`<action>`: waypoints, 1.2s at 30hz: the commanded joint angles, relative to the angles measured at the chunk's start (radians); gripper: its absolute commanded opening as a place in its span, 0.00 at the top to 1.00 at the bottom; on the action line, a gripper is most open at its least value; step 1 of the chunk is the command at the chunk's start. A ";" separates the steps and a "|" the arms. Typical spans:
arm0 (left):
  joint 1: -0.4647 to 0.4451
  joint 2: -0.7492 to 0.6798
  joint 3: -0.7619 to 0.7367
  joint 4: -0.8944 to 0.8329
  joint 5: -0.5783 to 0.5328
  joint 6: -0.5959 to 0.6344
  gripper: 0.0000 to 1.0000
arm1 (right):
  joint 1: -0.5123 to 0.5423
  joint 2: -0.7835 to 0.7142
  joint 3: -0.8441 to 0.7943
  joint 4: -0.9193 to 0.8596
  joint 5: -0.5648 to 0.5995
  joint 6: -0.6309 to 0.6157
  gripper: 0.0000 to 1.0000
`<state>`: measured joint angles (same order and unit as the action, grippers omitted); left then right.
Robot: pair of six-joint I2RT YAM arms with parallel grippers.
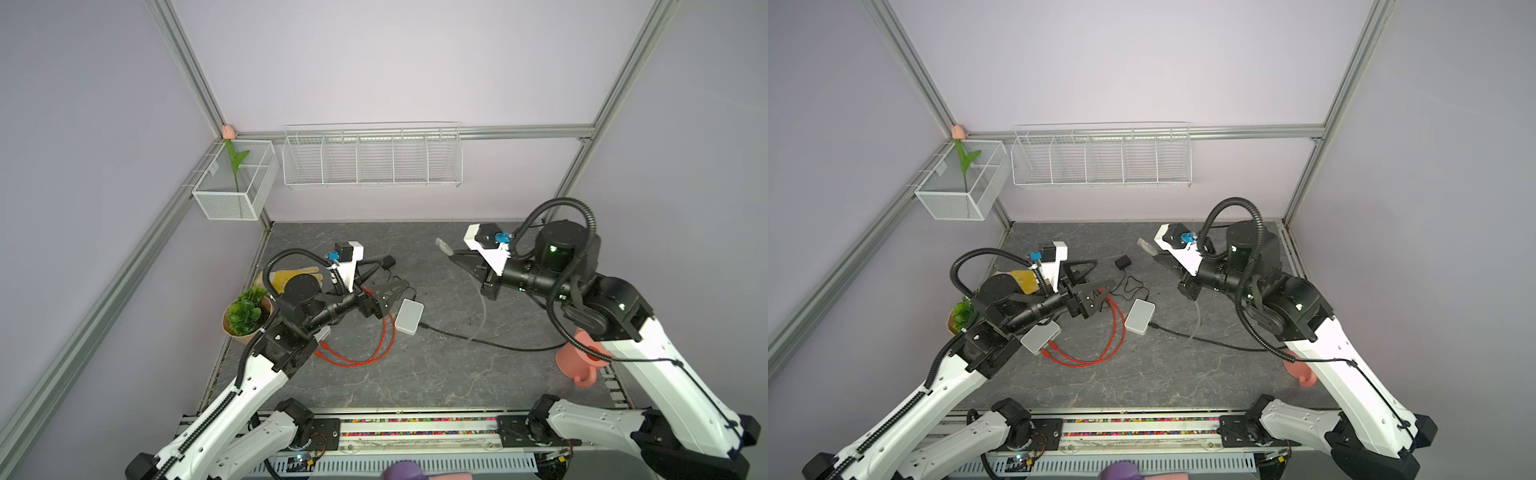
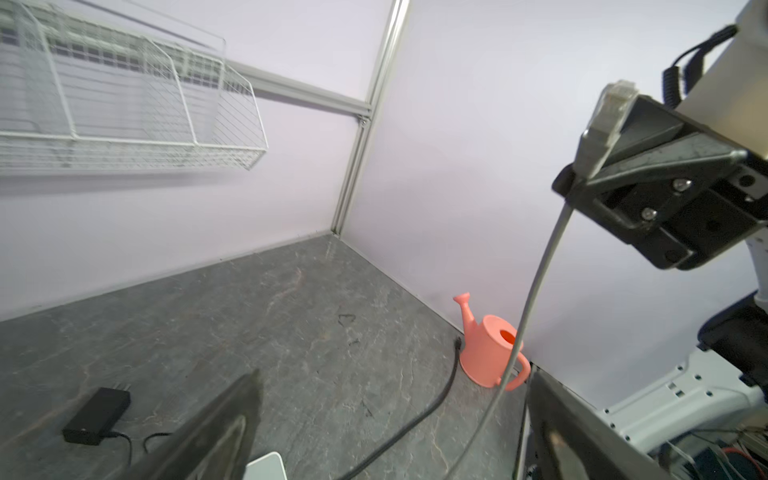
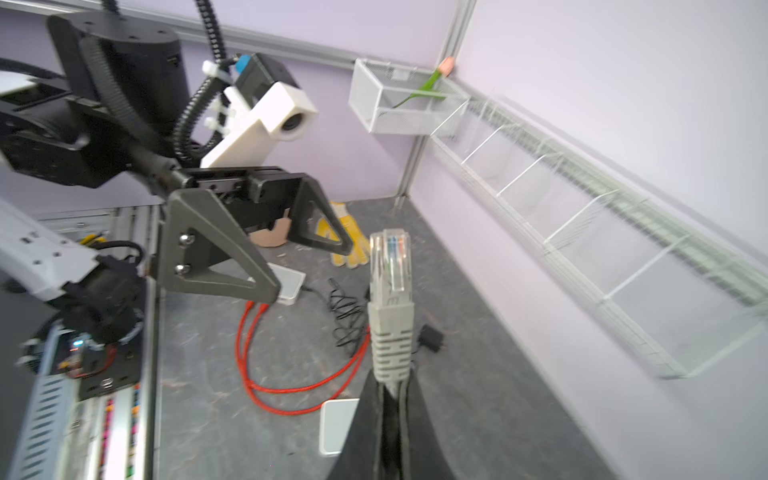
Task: Insert the plug into the switch port
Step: 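Lift the grey plug toward the white box while left gripper moves aside, then lower the grey plug to the box port while left gripper grasps the box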
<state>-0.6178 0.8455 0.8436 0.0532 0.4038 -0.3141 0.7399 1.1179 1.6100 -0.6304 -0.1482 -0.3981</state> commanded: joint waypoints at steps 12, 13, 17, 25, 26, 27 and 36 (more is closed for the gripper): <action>0.007 -0.018 -0.105 -0.104 -0.169 -0.004 0.01 | 0.024 0.000 -0.357 0.205 0.404 -0.264 0.94; 0.007 -0.018 -0.118 -0.108 -0.185 -0.013 0.01 | 0.023 0.004 -0.430 0.239 0.399 -0.237 0.94; 0.014 -0.004 -0.162 -0.151 -0.258 -0.036 0.01 | 0.019 0.054 -0.677 0.387 0.386 -0.133 0.94; 0.022 0.140 -0.151 -0.197 -0.211 -0.044 0.01 | -0.016 0.141 -0.802 0.473 0.290 -0.082 0.94; 0.023 0.146 -0.158 -0.187 -0.209 -0.046 0.01 | -0.019 0.144 -0.808 0.479 0.282 -0.090 0.94; 0.024 0.151 -0.163 -0.177 -0.205 -0.050 0.01 | -0.021 0.148 -0.812 0.483 0.278 -0.095 0.94; 0.053 0.344 -0.173 -0.120 -0.118 -0.085 0.01 | -0.024 0.217 -0.826 0.521 0.273 -0.104 0.94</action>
<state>-0.5827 1.1362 0.6804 -0.0921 0.2386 -0.3756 0.7212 1.3136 0.8047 -0.1539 0.1436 -0.5114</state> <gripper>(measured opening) 0.994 0.080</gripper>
